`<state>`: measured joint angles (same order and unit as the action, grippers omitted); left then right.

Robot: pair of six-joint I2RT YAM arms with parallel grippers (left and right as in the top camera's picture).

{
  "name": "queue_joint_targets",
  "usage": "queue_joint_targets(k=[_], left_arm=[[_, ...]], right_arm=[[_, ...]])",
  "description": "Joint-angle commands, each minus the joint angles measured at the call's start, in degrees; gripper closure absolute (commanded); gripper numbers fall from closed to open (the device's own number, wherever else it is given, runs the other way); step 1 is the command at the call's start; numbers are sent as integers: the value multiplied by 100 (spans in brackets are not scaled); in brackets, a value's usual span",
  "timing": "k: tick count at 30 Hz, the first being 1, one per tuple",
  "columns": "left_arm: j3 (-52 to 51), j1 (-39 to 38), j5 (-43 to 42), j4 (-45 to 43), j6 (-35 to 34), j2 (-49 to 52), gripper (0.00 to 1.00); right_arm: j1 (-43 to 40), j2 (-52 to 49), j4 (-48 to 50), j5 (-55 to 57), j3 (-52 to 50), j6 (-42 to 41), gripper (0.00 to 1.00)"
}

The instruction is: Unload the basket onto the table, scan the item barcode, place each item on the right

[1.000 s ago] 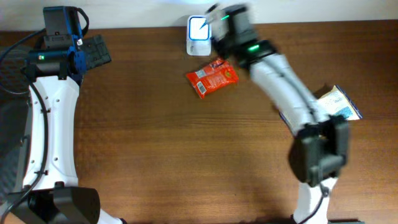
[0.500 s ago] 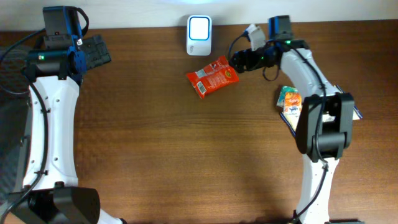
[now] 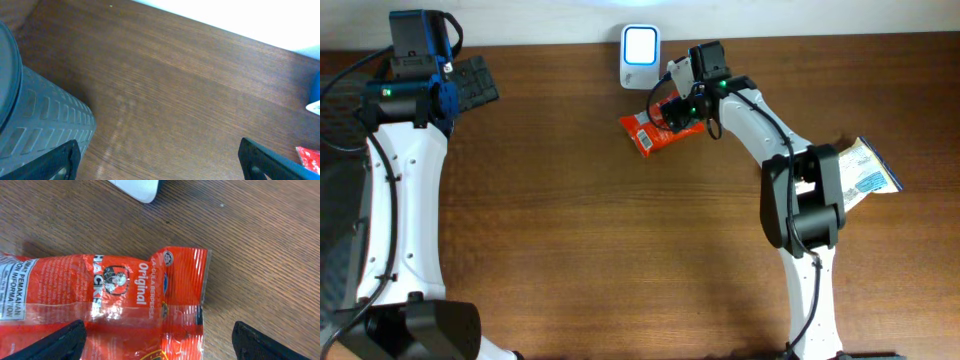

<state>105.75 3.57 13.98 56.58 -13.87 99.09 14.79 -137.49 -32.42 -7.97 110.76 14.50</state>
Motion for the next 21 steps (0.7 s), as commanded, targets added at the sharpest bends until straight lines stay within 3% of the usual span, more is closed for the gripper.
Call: queue_joint_targets(k=[1,4,11,12,13,14,15,21], left_arm=[[105,-2,44,11,92,-140,1],[105,-2,44,11,92,-140,1],[105,-4,44,11,92,-140,1],[105,-2,42,11,92,-140,1],[105,-2,44,11,92,-140,1],[105,-2,44,11,92,-140,1],[105,-2,44,11,92,-140,1],[105,-2,44,11,92,-140,1]], right_arm=[[11,-481,-210,-83,37,-39,24],[11,-691,-905,-280,24,-39,32],[11,-702,-2614,-1064,-17,-35,32],[11,-702,-2677,-1259,-90,-35,40],[9,-702,-2682,-1311,-138,-37,71],[9,-702,-2702,-1366,-153,-37,89],[9,-702,-2719,-1443,-153,-37,96],[-17,-678,-3263,-1871,142,-37,96]])
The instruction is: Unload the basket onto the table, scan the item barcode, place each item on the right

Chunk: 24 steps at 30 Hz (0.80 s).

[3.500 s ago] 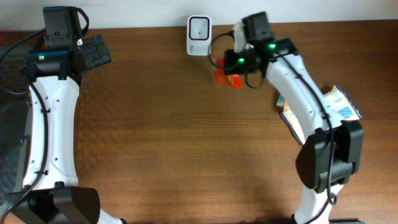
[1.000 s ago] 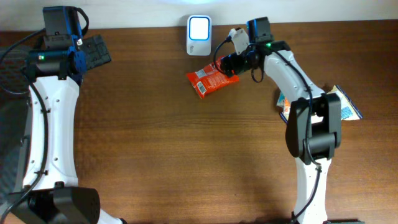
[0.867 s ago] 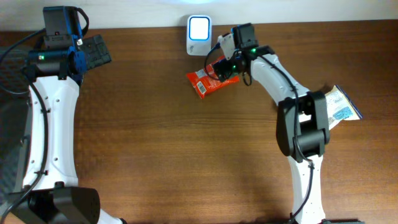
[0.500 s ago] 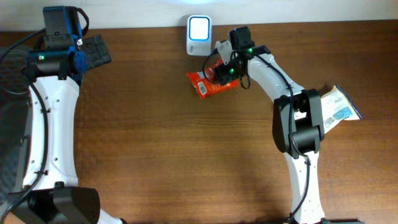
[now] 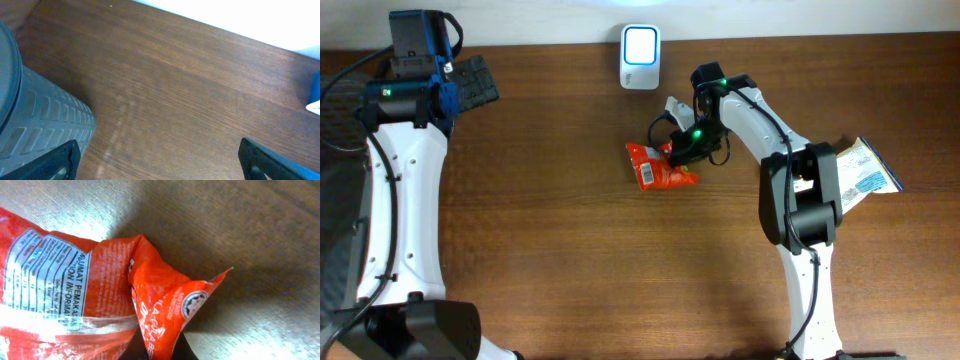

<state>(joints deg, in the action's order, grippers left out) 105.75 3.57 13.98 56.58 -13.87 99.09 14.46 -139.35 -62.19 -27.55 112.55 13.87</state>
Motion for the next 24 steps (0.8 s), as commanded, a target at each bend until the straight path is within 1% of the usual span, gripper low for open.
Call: queue_joint_targets(k=[1,3,6,10,13,14,16,17,19,20,21,22,23,24], left_arm=[[105,-4,44,11,92,-140,1],[105,-2,44,11,92,-140,1],[105,-2,44,11,92,-140,1],[105,-2,44,11,92,-140,1],[105,-4,42,11,92,-140,1],[105,-4,44,11,92,-140,1],[105,-2,44,11,92,-140,1],[105,-2,44,11,92,-140,1],[105,-2,44,11,92,-140,1],[105,-2,42,11,92,-140,1],[105,-4,44,11,92,-140,1],[105,-4,44,11,92,-140,1],[105,-2,44,11,92,-140,1],[105,-2,44,11,92,-140,1]], right_arm=[[-13,-490,-448,-111,160,28,96],[-105,-490,-857,-664,796,31,96],[-192,-490,-1617,-1279,2092,90,96],[-195,-404,-2468,-1410,4207,83,96],[-170,-369,-2719,-1239,5646,-136,96],[-125,-369,-2614,-533,6087,-415,96],[92,-369,-2234,1134,6474,-734,96],[308,-369,-1849,2234,6489,-734,96],[588,-409,-1279,3635,6415,-732,96],[789,-444,-741,4459,6266,-616,96],[973,-450,-133,4966,5945,-197,96],[1104,-450,367,5278,5650,96,96],[1235,-450,935,5558,5274,625,96],[1285,-450,1174,5678,5097,852,96]])
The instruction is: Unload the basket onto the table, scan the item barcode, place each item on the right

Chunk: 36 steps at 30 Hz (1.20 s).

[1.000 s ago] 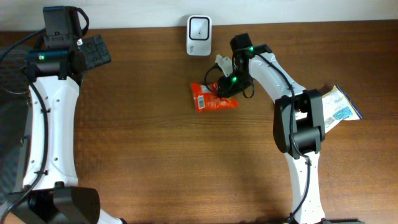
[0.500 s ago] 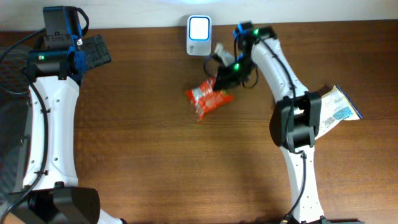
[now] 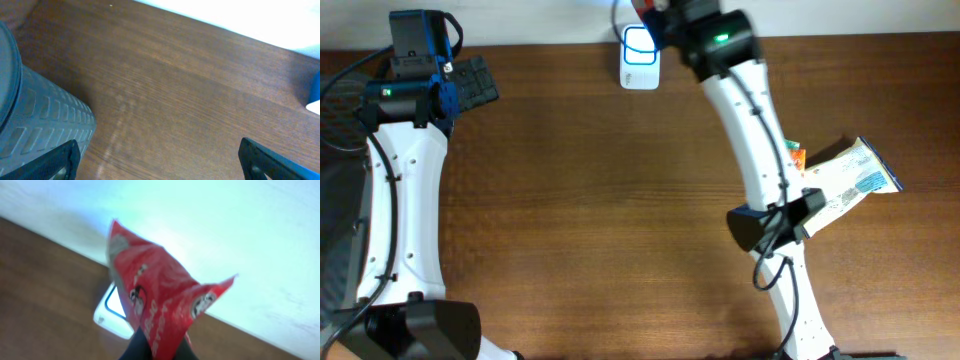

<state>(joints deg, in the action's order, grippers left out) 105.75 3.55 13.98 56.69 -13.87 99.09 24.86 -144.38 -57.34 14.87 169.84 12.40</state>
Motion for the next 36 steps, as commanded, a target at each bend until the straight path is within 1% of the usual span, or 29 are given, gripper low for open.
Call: queue_joint_targets(k=[1,2,3,6,8,9,14,17,19,23,36], left_arm=[[105,-2,44,0,92,-140,1],[105,-2,44,0,92,-140,1],[105,-2,44,0,92,-140,1],[105,-2,44,0,92,-140,1],[105,0,44,0,92,-140,1],[105,-2,44,0,92,-140,1],[105,0,44,0,92,-140,1],[105,-2,44,0,92,-140,1],[105,-2,44,0,92,-140,1],[105,0,44,0,92,-140,1],[105,0,42,0,92,-140,1]], right_arm=[[326,52,1128,1679,-946,1405,96],[415,52,1812,1952,-1429,2111,96],[472,52,2369,2116,-1816,2542,96],[525,52,3897,2533,-2706,3521,96],[525,52,4280,2529,-2900,3816,96],[522,52,4498,2500,-2997,4100,96],[529,42,4472,2245,-3014,4142,96],[529,-17,4511,2033,-3014,4481,96],[509,-131,4758,2009,-3014,4743,96],[452,-299,4996,1989,-3014,4763,96],[470,-334,5080,2041,-3014,4758,96]])
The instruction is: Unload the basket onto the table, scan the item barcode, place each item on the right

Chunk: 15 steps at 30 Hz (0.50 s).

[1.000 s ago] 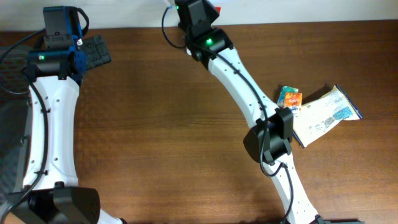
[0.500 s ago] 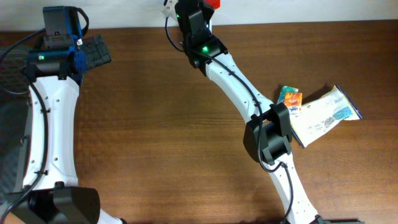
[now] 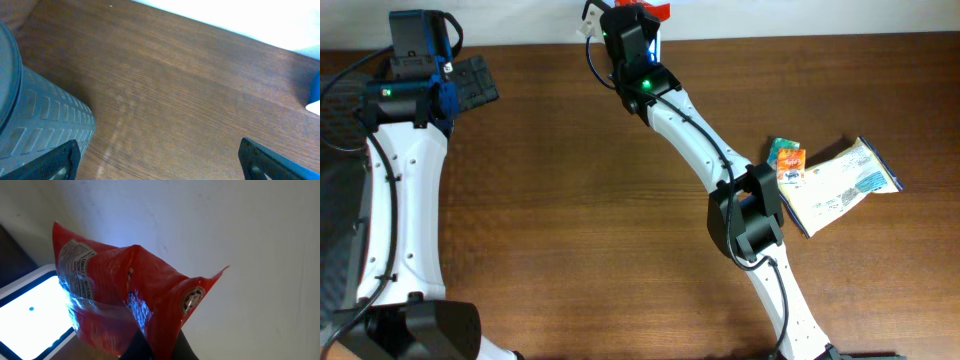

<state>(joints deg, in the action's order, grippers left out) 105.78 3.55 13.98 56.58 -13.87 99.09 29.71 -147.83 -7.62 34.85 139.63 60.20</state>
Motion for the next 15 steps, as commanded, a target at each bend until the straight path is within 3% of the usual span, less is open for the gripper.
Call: queue_joint_targets(k=[1,7,12,15], left_arm=[[103,0,44,11,92,-140,1],[103,0,44,11,92,-140,1],[103,-2,44,11,92,-140,1],[103,0,44,11,92,-140,1]], right_arm=[[-15,24,103,31,7,-24,96],[-136,1080,-907,-420,9,-990,96],[-330,2793,-3547,-1547,9,-2918,96],[-713,3563,-5272,-2955,9,-4076,96]])
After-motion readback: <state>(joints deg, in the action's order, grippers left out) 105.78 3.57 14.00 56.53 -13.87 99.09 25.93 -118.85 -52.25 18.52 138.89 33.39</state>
